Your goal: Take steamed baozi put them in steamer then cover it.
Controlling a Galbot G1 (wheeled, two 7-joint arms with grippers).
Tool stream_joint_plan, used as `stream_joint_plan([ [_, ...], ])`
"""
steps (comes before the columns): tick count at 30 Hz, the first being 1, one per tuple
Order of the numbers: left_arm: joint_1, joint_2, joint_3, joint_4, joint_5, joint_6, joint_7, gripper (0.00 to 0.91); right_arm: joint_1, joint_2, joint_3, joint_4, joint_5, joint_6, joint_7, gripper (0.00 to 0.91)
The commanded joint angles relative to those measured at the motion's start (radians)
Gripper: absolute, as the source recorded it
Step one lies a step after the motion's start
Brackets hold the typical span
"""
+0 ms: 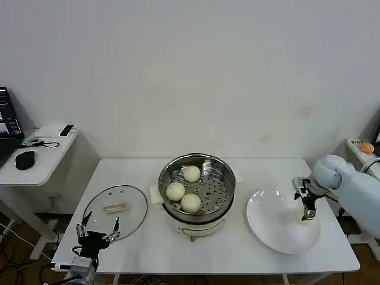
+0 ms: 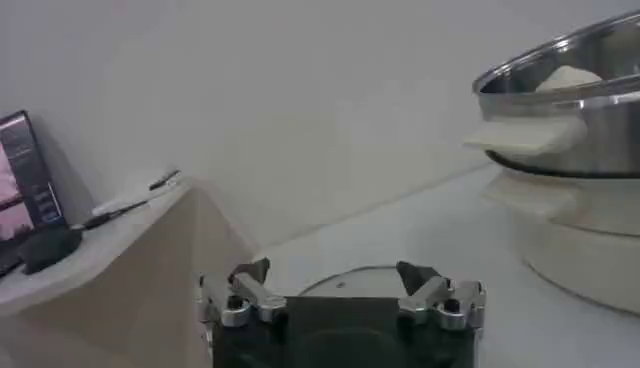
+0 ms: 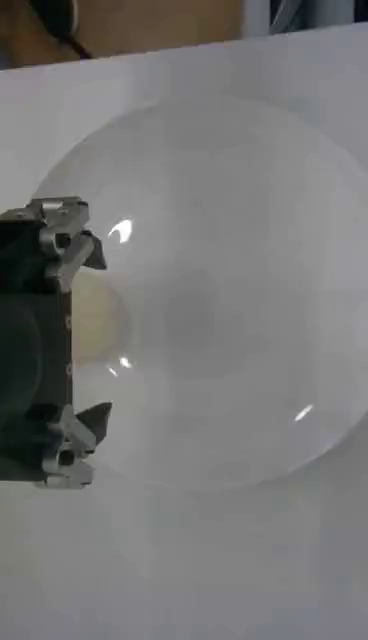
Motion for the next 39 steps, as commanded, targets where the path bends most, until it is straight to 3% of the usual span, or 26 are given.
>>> stream_joint_plan([
  [1,0.003,-0.001,-0.001,0.002,0.003,-0.003,-0.004,0.907,-0.084,0.011,0.064,-0.027,-0.084,0.022,0.060,0.907],
  [19,0.002,-0.012,0.001,0.008,0.013,-0.003,-0.003,0.907,-0.118,0.038,0.096,-0.064,-0.143,0.049,0.084,0.907],
  [30,-0.005,-0.011,0.001,0.015,0.013,-0.002,-0.002,0.907,-0.111,0.034,0.092,-0.060,-0.127,0.047,0.077,0.907],
  [39,-0.006,-0.011,0.001,0.016,0.013,-0.003,-0.002,0.907,-0.111,0.031,0.094,-0.056,-0.119,0.048,0.077,0.756],
])
